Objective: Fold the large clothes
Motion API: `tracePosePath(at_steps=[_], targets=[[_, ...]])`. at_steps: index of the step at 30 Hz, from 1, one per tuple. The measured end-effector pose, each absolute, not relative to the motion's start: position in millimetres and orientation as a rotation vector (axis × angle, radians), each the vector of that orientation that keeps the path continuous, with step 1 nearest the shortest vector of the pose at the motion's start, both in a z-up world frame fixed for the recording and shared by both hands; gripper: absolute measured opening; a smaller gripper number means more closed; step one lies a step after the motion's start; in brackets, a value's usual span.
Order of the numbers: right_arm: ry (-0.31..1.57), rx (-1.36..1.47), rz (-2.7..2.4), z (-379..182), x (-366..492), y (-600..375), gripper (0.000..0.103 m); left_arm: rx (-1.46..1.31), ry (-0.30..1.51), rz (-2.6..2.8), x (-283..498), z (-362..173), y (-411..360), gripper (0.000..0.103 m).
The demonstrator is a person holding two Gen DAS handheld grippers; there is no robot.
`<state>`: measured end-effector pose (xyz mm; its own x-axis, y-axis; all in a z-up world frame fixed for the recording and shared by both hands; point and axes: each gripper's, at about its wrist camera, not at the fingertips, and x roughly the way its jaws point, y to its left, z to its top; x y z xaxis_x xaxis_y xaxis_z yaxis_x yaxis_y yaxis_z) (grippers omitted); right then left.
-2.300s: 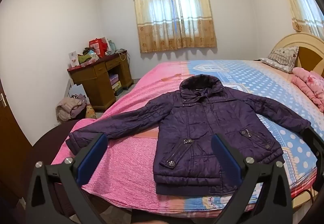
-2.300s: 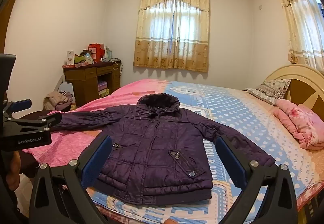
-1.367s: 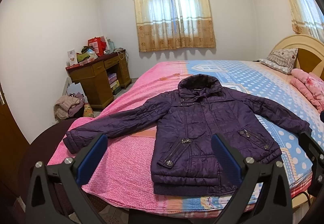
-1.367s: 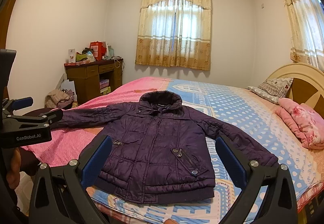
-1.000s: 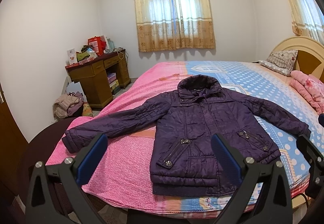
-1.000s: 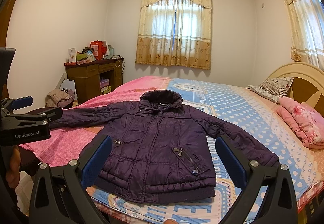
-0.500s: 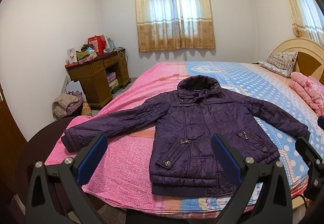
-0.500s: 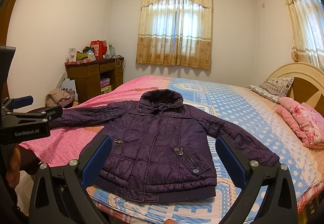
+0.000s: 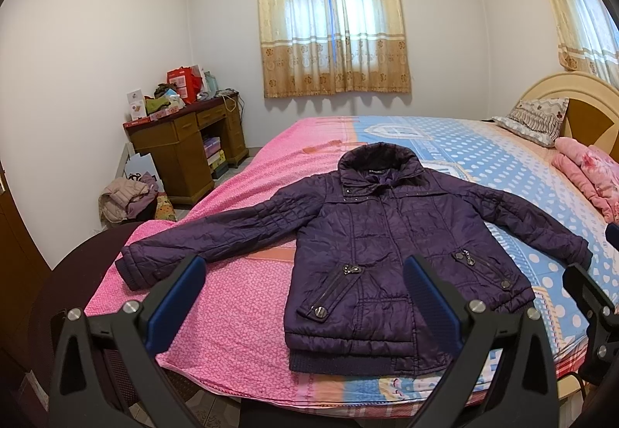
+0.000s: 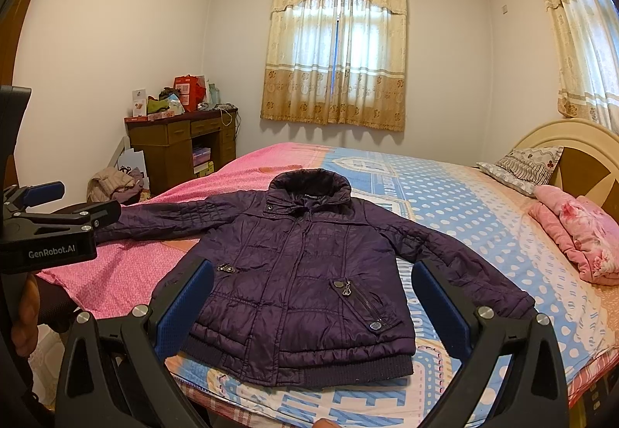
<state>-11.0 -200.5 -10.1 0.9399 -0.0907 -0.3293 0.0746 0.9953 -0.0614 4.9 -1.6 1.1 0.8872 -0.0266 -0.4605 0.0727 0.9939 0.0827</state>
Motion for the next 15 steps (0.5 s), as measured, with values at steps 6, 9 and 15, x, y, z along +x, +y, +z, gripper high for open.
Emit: tracePosePath(at_steps=[6, 9, 15], targets=[[0.34, -0.047, -0.081, -13.5, -10.6, -199.7, 0.102, 0.1, 0.476, -0.052, 4.7, 1.4, -1.2, 0.103], [0.341, -0.049, -0.082, -13.8, -10.5, -198.9, 0.102, 0.1, 0.477, -0.053, 5.0, 1.2, -1.7, 0.103], [0.341, -0.049, -0.082, -14.2, -10.6, -198.8, 0.102, 0.099, 0.477, -0.052, 4.6, 1.3, -1.0, 0.103]])
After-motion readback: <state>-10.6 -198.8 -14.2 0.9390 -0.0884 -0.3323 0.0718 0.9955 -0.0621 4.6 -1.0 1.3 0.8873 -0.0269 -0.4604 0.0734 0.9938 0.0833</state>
